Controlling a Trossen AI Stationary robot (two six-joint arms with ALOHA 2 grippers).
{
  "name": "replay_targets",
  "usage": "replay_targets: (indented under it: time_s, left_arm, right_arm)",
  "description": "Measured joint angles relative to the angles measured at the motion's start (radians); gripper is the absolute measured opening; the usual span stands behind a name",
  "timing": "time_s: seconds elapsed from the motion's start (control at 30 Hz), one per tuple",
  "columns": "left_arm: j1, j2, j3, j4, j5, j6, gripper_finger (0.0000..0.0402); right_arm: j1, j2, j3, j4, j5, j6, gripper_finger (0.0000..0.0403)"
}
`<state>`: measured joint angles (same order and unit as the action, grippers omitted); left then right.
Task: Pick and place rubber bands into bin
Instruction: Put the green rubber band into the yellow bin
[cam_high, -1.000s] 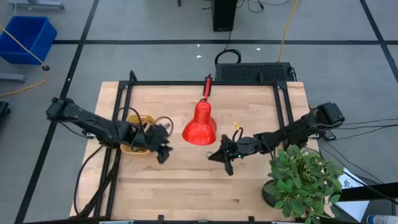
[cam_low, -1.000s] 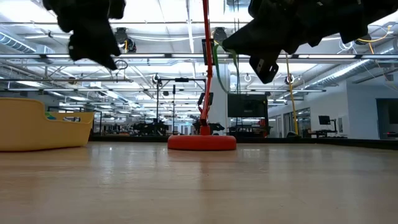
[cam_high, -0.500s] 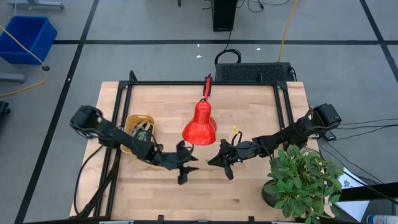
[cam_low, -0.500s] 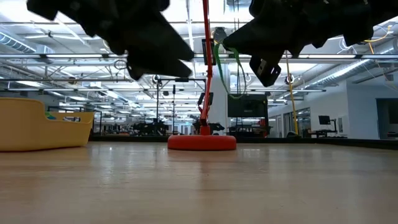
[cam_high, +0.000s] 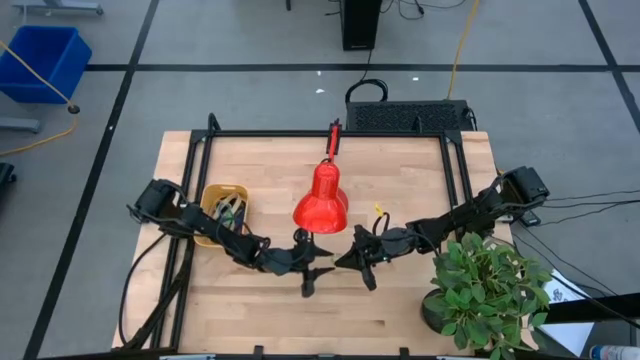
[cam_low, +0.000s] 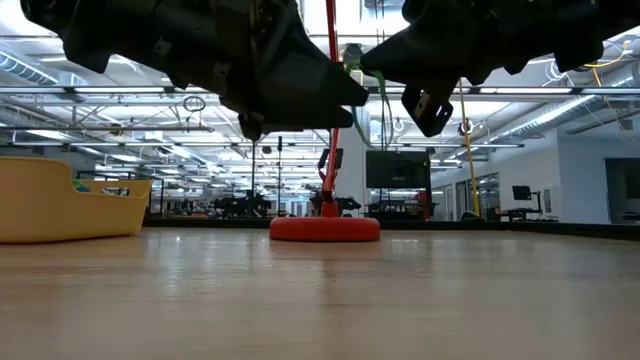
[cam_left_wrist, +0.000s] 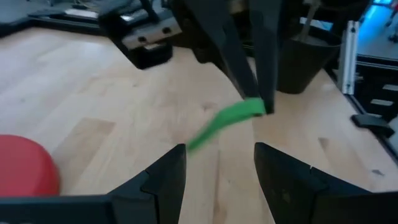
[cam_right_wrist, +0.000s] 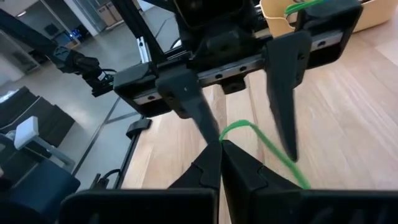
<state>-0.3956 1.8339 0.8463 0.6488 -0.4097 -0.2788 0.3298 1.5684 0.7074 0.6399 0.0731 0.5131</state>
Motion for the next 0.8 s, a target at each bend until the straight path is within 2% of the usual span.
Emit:
replay_targets:
  time_s: [0.37, 0.47, 0.6, 0.8]
  left_arm:
    - [0.033, 0.0, 0.0, 0.011, -0.007, -0.019, 0.0195]
    - [0.032, 0.0, 0.0, 0.016, -0.005, -0.019, 0.0184]
    - [0.032, 0.0, 0.0, 0.016, -0.003, -0.019, 0.0139]
    - [0.032, 0.0, 0.0, 0.015, -0.003, -0.019, 0.0043]
  right_arm:
    - [0.0, 0.0, 0.0, 0.0, -0.025, 0.002, 0.0]
    - [0.0, 0.0, 0.0, 0.0, -0.026, 0.002, 0.0]
    - [0.0, 0.0, 0.0, 0.0, -0.026, 0.002, 0.0]
    - [0.0, 0.0, 0.0, 0.0, -0.026, 0.0, 0.0]
